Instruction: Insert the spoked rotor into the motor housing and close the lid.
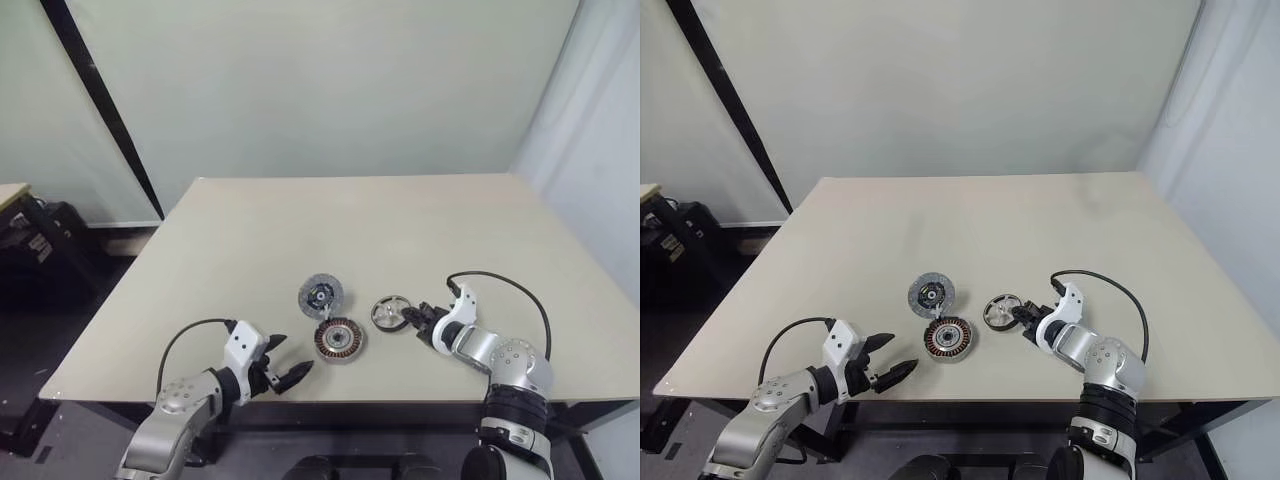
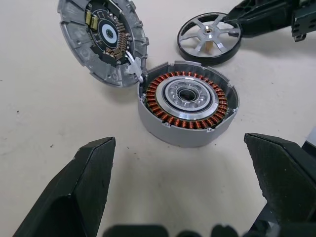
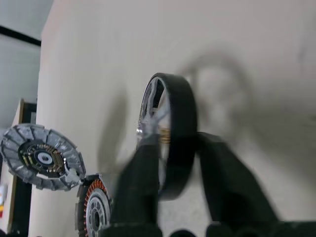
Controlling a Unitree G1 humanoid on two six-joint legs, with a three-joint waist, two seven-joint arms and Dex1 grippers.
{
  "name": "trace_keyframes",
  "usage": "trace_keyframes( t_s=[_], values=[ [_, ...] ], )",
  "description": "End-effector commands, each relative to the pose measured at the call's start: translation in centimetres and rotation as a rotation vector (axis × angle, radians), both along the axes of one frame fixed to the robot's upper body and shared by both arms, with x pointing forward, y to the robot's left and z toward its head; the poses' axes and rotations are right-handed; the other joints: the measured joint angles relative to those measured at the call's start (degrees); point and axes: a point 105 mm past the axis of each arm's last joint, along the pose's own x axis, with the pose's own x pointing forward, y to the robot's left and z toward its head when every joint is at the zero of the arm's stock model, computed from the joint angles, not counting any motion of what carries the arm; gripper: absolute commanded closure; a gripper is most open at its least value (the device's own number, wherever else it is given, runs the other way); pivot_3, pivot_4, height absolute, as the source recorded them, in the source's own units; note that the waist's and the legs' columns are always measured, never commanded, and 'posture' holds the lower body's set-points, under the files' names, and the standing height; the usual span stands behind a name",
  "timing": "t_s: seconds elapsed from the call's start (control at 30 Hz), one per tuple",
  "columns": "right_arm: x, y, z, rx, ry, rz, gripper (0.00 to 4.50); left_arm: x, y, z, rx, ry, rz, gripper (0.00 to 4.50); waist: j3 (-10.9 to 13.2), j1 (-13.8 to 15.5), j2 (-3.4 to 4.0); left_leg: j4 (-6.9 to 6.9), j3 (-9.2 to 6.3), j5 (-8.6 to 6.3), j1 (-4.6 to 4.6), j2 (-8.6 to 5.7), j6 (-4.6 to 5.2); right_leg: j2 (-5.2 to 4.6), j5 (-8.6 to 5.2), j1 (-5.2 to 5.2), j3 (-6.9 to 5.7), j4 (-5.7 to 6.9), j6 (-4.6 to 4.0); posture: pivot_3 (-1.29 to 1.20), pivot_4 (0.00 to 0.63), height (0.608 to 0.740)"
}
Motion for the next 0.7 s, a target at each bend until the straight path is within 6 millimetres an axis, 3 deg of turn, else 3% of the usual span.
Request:
trace_keyframes(
  t_s=[0.03,0.27,0.4,0.57,0.7],
  values=[
    [0.5,-0.1,1.5,0.023,-0.057,-0.011,4.13,0.3,-0.1,1.0,0.003,-0.049,-0.004,0.0,0.0,-0.38,0.01,0.0,0.0,0.0,0.0,0.0,0.0,0.0,0.0,0.0,0.0,0.0,0.0,0.0,0.0,0.74],
    [0.4,0.7,4.6,0.131,-0.147,0.023,4.13,0.3,-0.1,1.1,0.001,-0.048,-0.006,0.0,0.01,-0.7,0.07,-0.02,-0.04,0.0,-0.04,0.0,0.0,0.0,0.0,-0.04,0.0,0.0,0.0,0.0,0.0,0.74],
    [-0.7,3.3,6.4,0.217,-0.177,0.13,4.13,0.3,0.0,1.0,0.001,-0.045,-0.003,0.0,0.01,-0.84,0.1,-0.07,-0.06,0.0,-0.04,0.04,0.0,0.0,0.0,-0.08,-0.01,0.0,0.0,0.0,0.0,0.74],
    [-2.9,7.7,6.3,0.259,-0.14,0.268,4.13,0.5,0.4,1.1,0.001,-0.052,0.011,0.0,0.02,-0.74,0.15,-0.1,-0.05,0.0,-0.1,0.01,0.0,-0.02,0.0,-0.23,0.0,-0.02,0.0,0.0,0.0,0.74],
    [-3.7,9.4,6.0,0.27,-0.121,0.315,4.13,0.6,0.6,1.3,0.0,-0.056,0.016,0.0,0.02,-0.75,0.15,-0.1,-0.05,0.0,-0.12,0.0,0.0,-0.03,0.01,-0.28,0.0,-0.02,0.01,0.0,0.0,0.74]
  ],
)
